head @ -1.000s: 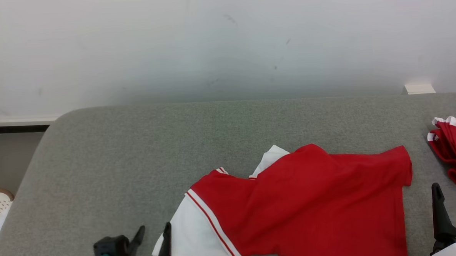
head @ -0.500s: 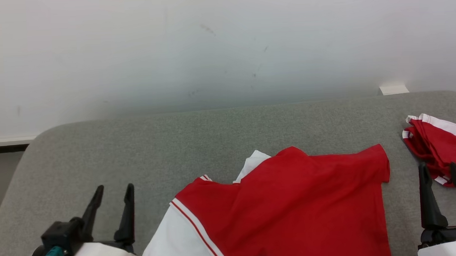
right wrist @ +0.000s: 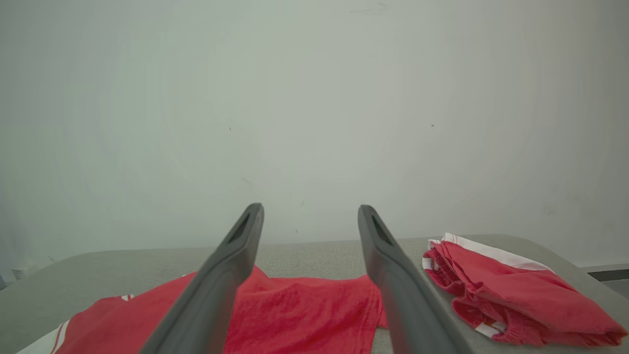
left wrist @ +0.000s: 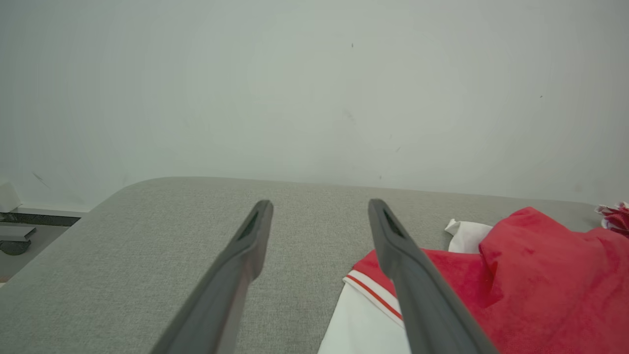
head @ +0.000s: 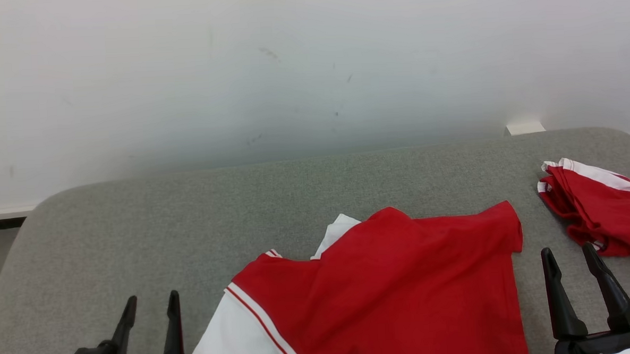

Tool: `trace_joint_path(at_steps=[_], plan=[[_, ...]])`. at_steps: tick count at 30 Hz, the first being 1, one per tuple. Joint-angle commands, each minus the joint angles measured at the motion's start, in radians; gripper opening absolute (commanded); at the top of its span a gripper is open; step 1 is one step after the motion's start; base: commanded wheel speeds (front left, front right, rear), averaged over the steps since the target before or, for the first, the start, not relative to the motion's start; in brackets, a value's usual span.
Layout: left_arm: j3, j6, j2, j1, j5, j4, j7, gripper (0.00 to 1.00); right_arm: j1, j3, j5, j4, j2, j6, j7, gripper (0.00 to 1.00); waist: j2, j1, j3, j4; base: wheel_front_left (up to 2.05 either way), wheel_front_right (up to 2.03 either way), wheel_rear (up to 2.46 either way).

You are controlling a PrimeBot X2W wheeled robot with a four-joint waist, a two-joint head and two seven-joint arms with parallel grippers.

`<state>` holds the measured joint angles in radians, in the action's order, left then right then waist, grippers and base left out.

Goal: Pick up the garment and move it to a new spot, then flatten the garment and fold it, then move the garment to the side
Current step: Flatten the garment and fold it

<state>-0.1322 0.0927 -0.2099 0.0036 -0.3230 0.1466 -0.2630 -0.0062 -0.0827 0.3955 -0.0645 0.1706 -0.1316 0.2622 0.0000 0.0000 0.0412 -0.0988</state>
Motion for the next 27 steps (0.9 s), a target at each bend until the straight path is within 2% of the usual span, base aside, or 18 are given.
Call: trace_joint_path(at_steps=[1,11,20,24,27], plan=[[0.006,-0.004,0.001,0.007,0.011,0.001,-0.002,1.0,0.015,0.004,-0.01,0.004,0.003,0.002,0.003,1.0,0.0,0.0,0.0,0.002,0.0,0.0,0.0],[0.061,-0.059,0.047,-0.012,0.067,0.019,-0.002,1.0,0.011,0.011,-0.013,0.013,0.011,0.002,0.003,1.0,0.0,0.0,-0.001,0.008,0.0,0.0,0.0],[0.096,-0.082,0.075,-0.015,0.112,0.024,-0.002,1.0,0.017,0.038,-0.015,0.028,0.035,0.002,0.003,1.0,0.0,0.0,-0.002,0.007,0.0,0.0,0.0],[0.103,-0.094,0.083,-0.003,0.091,0.05,-0.001,1.0,0.033,0.059,0.006,0.038,0.063,0.002,0.003,1.0,0.0,0.0,-0.001,0.009,0.0,0.0,0.0],[0.093,-0.115,0.069,0.002,0.081,0.066,0.044,1.0,0.055,0.047,0.031,0.008,0.119,0.002,-0.004,1.0,0.0,0.0,-0.005,0.013,0.0,0.0,0.0]])
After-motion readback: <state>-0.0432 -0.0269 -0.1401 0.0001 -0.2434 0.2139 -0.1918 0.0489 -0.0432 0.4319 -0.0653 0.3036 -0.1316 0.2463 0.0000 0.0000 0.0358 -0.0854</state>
